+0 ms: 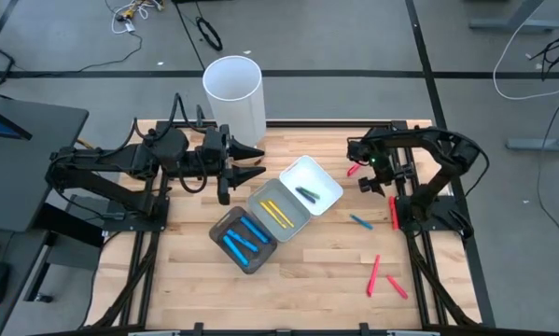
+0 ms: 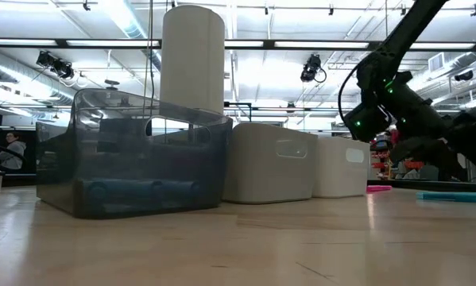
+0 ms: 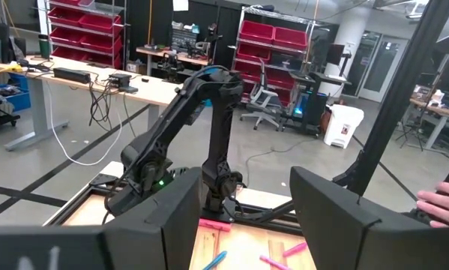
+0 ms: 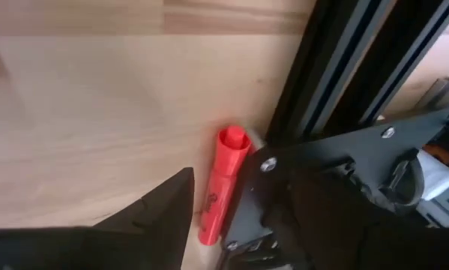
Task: Pick & Place Markers
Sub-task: Put the orange highlighter into the black bin
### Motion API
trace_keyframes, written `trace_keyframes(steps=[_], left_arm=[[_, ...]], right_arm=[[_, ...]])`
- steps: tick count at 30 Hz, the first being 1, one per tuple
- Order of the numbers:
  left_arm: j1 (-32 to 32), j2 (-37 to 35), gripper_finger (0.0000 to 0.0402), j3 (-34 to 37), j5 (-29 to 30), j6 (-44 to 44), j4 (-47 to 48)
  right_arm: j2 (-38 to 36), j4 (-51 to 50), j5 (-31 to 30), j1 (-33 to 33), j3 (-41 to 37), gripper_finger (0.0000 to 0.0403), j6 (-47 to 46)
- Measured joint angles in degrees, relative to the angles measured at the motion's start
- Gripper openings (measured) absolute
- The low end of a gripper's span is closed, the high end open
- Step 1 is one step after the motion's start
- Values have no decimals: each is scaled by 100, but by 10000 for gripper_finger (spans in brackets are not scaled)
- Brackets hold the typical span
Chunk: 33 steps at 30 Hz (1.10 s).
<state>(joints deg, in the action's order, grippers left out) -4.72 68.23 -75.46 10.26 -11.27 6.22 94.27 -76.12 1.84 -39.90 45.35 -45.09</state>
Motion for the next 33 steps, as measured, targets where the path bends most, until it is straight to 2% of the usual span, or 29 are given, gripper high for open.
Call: trace_keyframes(steps=[4, 8, 13, 25, 33], left_arm=[[1, 0, 209, 0, 0, 0, 0], [1, 0, 209, 0, 0, -1, 0], [1, 0, 209, 0, 0, 0, 0], [-1, 0, 209, 0, 1, -2, -2], [-1, 0, 209, 0, 0, -2, -2]], right_arm=[[12, 130, -76, -152, -33, 224, 36], [12, 369, 171, -281, -53, 224, 123], [12, 513, 155, -400, -60, 224, 128], [211, 923, 136, -643, -584, 223, 436], [220, 1072, 427, -713, -595, 223, 780]])
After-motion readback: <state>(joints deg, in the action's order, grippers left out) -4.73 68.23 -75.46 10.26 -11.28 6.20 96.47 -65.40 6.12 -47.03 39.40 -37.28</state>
